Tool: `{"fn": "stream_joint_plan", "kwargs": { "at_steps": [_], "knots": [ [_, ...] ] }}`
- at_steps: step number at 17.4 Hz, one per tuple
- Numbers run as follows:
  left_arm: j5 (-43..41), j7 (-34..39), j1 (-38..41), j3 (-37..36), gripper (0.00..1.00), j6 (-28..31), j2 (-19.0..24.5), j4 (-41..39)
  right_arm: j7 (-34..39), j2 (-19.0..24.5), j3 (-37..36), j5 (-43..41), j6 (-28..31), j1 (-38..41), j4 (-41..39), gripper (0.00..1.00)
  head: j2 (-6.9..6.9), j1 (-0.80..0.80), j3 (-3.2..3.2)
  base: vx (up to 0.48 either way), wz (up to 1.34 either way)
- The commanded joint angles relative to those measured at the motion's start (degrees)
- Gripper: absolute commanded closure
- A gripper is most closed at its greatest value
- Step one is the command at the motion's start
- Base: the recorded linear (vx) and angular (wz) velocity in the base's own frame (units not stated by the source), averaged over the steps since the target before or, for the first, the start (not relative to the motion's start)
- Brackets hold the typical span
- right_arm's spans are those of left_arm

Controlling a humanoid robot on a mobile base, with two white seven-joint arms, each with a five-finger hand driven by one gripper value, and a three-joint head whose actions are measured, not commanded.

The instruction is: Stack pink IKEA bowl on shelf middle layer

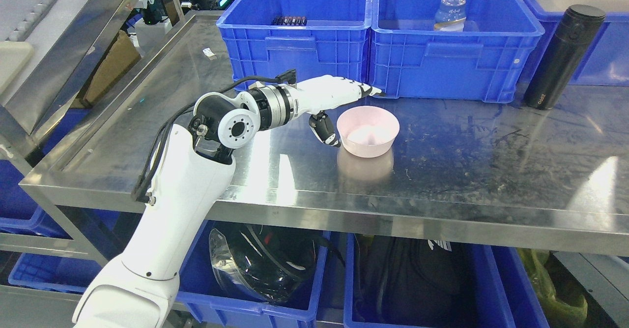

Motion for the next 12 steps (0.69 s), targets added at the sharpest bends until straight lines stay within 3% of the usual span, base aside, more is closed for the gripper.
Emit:
{"fn": "stream_joint_plan", "kwargs": {
  "at_steps": [1, 6, 12],
  "knots": [
    [-8.9, -2.0, -0.6, -2.7, 0.01, 0.0, -7.6, 2.9, 0.0, -1.0, 0.0, 0.0, 0.0, 0.2, -1.0, 0.0, 0.0, 0.0, 0.0, -0.01, 0.0],
    [-12.9, -4.1, -2.6, -4.5, 0.04, 0.0, -8.5, 9.2, 0.0, -1.0, 0.0, 0.0, 0.0, 0.3, -1.0, 0.0, 0.0, 0.0, 0.0, -0.007, 0.0],
    [-12.3, -4.4, -6.3, -3.8, 0.16, -0.5, -8.5, 17.9, 0.0, -1.0, 0.0, 0.0, 0.0, 0.2, -1.0, 0.0, 0.0, 0.0, 0.0, 0.012, 0.01]
  ]
}}
